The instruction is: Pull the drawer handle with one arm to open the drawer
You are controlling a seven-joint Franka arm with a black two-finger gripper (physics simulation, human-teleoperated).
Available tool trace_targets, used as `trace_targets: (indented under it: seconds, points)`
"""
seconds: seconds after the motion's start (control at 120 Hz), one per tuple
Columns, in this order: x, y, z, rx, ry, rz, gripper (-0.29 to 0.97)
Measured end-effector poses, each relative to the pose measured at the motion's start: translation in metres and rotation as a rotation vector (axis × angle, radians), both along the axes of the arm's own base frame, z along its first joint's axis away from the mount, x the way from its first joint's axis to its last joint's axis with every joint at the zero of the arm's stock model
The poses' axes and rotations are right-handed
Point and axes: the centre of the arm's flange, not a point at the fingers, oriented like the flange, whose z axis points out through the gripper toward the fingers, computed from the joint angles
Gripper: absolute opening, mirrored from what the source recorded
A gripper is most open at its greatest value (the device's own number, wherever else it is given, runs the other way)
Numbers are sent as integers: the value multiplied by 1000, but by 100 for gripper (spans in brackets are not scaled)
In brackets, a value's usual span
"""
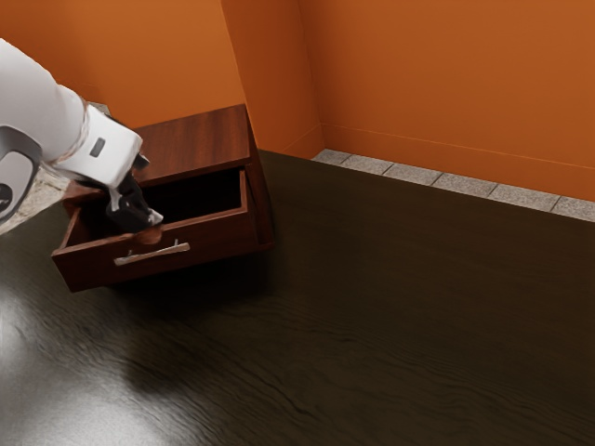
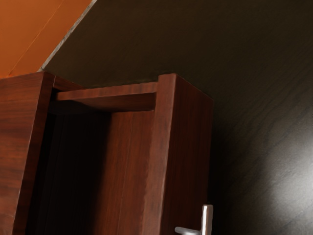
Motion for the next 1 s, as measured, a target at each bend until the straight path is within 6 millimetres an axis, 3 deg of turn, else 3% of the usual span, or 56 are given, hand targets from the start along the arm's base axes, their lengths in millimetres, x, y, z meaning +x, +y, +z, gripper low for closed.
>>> trace_targets:
  seconds: [0.067, 0.133, 0.233, 0.342, 0.4, 0.467, 0.542, 0.642, 0.75, 0.85, 1.0]
  points:
    - [21, -16, 36, -27, 0, -7, 68]
    - [43, -28, 47, -63, 31, -8, 68]
    - [78, -40, 33, -130, 104, 4, 68]
    - [120, -39, 24, -178, 171, 56, 68]
    - [131, -42, 16, -174, 220, 70, 68]
    - [133, -46, 6, -162, 274, 72, 68]
    - [117, -50, -8, -166, 339, 62, 68]
    - [97, -52, -4, -173, 375, 51, 68]
    - [84, -35, -1, -182, 408, 80, 68]
    - [87, -23, -3, -184, 440, 109, 68]
    - [83, -24, -6, -182, 482, 112, 68]
